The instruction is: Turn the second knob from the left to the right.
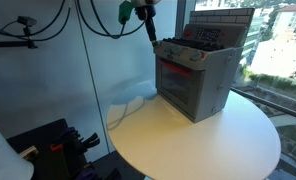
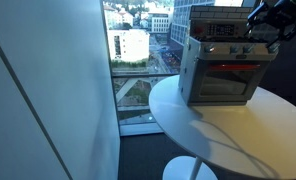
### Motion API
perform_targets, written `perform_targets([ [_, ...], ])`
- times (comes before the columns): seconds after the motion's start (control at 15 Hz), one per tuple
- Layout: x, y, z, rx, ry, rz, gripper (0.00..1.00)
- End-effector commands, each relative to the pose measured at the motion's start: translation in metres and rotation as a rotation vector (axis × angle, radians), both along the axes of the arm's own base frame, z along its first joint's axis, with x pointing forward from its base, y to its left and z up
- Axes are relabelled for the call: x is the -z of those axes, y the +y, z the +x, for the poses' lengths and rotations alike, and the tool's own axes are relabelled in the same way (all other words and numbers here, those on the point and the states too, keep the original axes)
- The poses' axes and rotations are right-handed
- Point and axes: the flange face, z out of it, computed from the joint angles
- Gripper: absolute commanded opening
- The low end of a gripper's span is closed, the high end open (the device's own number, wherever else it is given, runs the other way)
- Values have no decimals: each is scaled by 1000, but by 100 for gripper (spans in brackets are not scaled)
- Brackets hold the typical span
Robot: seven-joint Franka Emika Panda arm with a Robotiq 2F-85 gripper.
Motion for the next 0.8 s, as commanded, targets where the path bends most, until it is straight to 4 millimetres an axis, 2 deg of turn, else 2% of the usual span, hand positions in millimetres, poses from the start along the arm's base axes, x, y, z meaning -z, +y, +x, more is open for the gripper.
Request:
perform_targets([
  [0.0,-13,-11,-13,-45,81,-33,100],
  [0.73,-28,-18,-58,-207,355,-70,100],
])
